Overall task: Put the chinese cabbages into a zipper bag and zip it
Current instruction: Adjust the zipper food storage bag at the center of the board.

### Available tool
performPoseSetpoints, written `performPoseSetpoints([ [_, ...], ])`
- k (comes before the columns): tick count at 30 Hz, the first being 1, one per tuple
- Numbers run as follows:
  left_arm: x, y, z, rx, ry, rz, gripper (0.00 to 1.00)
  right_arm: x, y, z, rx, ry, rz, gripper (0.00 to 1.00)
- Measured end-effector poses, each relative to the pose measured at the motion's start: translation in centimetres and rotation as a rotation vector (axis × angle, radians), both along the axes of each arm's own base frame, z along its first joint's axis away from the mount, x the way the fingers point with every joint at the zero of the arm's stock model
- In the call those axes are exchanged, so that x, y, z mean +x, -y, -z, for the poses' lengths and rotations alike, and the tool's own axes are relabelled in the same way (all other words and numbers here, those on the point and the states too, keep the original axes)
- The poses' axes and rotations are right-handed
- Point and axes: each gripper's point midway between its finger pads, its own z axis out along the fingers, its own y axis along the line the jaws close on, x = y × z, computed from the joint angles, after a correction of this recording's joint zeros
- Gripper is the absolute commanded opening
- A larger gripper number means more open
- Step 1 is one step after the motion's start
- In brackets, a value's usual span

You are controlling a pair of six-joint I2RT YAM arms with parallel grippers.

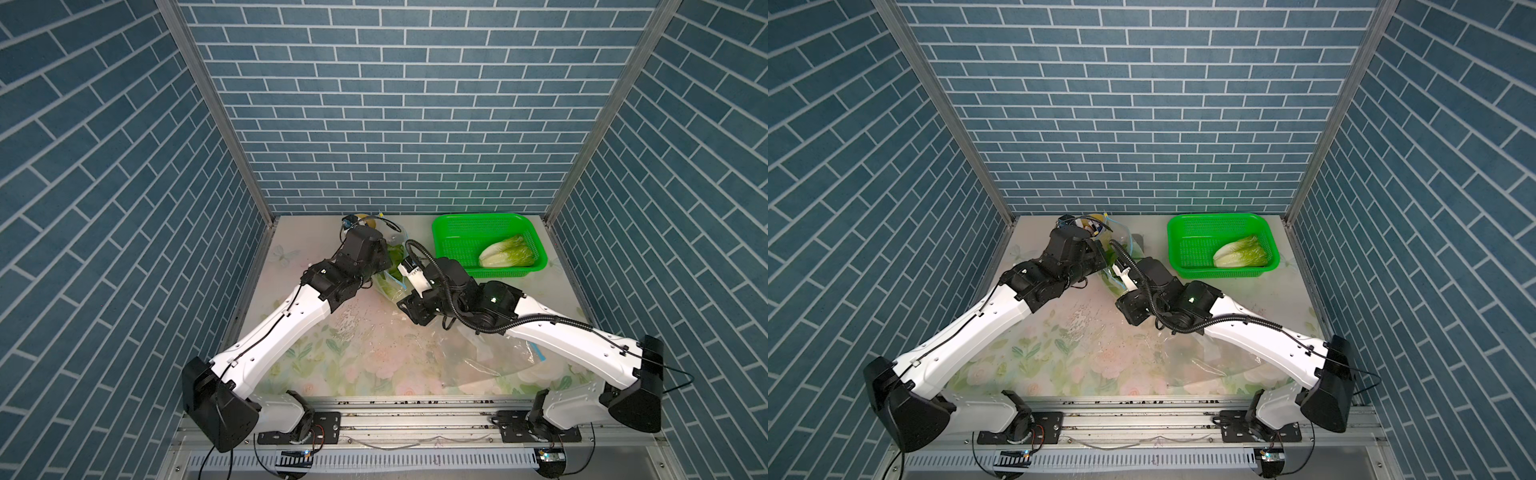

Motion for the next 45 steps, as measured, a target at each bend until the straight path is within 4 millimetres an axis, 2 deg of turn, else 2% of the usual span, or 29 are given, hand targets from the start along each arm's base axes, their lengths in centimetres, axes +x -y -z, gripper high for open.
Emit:
performPoseSetpoints([
  [3,0.0,0.0,0.0,0.0,0.0,0.0,0.0,1.0,-0.4,0.5,-0.012,0.029,0.024,0.47],
  [8,0.0,0.0,0.0,0.0,0.0,0.0,0.0,1.9,-0.8,0.3,-0.009,0.073,0.041,0.37],
  [14,0.0,0.1,0.0,-0.004,-0.001,0.003,0.0,3.0,-1.0,-0.7,0.013,0.131,0.074,0.2],
  [18,0.1,0.2,-0.2,-0.016,0.007,-0.001,0.0,3.3,-1.2,-1.1,0.022,0.155,0.076,0.04],
  [20,0.2,0.2,-0.2,-0.019,0.008,-0.002,0.0,3.5,-1.1,-1.2,0.021,0.162,0.081,0.0],
  [24,0.4,0.2,-0.1,-0.02,0.008,-0.005,0.0,3.7,-1.0,-1.2,0.012,0.174,0.089,0.0],
  [26,0.5,0.1,-0.1,-0.02,0.008,-0.008,0.07,3.8,-0.9,-1.3,0.005,0.187,0.086,0.0],
  [28,0.7,0.0,-0.2,-0.019,0.013,-0.008,0.2,4.0,-1.0,-1.8,-0.001,0.209,0.081,0.0],
  [30,1.0,-0.4,-0.4,-0.011,0.023,-0.009,0.29,4.3,-1.1,-2.5,-0.005,0.241,0.075,0.0],
  [32,1.2,-1.0,-0.6,0.009,0.037,-0.011,0.38,4.9,-1.1,-3.4,-0.008,0.279,0.074,0.0],
  [36,1.4,-2.9,-2.2,0.044,0.088,-0.008,0.43,6.5,-0.8,-4.9,-0.017,0.347,0.068,0.0],
  [38,1.4,-4.8,-3.4,0.056,0.123,-0.024,0.43,7.7,-0.5,-5.5,-0.027,0.376,0.066,0.0],
  [40,1.1,-7.2,-4.6,0.077,0.168,-0.048,0.5,8.8,-0.3,-6.2,-0.033,0.402,0.057,0.0],
  [45,-0.9,-11.4,-5.3,0.134,0.245,-0.061,0.51,10.6,-0.1,-7.4,-0.046,0.452,-0.013,0.0],
])
